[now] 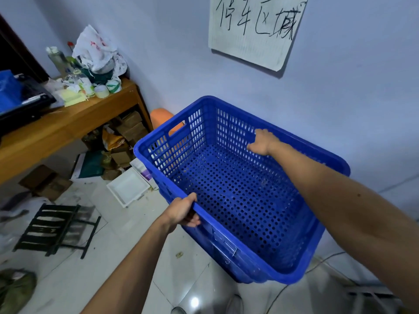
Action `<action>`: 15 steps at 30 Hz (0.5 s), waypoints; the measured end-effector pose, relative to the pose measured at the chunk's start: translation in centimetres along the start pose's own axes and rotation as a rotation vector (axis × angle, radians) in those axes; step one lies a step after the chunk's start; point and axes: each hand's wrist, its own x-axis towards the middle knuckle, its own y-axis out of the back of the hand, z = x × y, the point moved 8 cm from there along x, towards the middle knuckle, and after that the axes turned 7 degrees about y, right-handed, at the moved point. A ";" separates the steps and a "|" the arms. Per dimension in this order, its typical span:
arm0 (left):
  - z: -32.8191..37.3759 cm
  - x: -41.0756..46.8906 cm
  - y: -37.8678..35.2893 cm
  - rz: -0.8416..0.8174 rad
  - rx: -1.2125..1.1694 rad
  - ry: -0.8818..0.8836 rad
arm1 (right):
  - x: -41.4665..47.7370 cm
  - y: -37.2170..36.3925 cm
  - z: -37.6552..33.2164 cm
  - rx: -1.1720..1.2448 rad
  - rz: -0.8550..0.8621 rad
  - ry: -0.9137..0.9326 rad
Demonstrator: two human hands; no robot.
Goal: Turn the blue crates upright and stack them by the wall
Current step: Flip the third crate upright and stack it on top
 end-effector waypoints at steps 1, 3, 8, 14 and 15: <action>0.0 -0.1 0.0 -0.002 0.003 -0.007 | -0.4 -1.0 -0.9 0.035 -0.038 0.015; 0.0 -0.2 0.0 -0.003 0.012 -0.018 | -1.6 -2.9 -2.8 0.097 -0.117 0.039; -0.1 0.0 0.3 -0.029 -0.001 -0.024 | -6.1 -7.3 -8.3 0.110 -0.364 0.185; 0.1 0.6 0.6 -0.118 0.038 -0.036 | -10.7 -11.5 -13.1 0.338 -0.515 0.226; 0.1 0.7 0.5 -0.140 0.037 -0.037 | -11.2 -11.9 -13.4 0.360 -0.521 0.205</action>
